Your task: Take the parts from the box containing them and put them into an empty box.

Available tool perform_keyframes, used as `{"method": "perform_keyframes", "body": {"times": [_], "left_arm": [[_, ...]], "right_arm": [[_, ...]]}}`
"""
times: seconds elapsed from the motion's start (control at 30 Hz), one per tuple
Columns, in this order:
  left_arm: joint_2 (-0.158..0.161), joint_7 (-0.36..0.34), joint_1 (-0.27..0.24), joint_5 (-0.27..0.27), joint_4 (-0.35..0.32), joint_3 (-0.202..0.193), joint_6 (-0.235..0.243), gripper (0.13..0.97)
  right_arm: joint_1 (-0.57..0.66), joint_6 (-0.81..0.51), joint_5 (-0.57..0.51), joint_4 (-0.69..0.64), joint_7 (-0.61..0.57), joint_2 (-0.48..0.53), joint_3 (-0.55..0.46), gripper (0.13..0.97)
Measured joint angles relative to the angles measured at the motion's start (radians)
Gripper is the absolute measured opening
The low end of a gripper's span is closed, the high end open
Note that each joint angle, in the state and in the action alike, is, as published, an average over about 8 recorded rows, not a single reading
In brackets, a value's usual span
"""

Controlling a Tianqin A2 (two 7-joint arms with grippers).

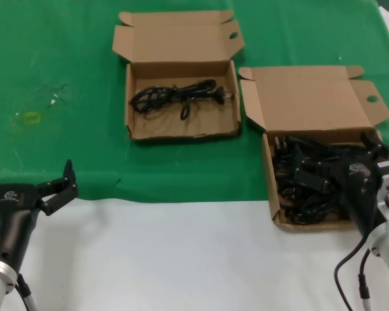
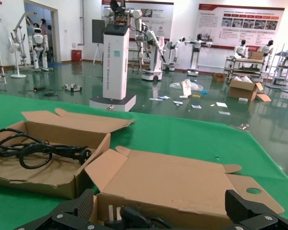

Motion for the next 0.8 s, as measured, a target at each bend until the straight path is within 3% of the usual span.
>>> {"method": "perform_keyframes", "body": {"times": [0.8], "left_arm": [[0.000, 0.000, 0.000, 0.000, 0.000, 0.000, 0.000, 0.966]], "right_arm": [[0.000, 0.000, 0.000, 0.000, 0.000, 0.000, 0.000, 0.966]]}}
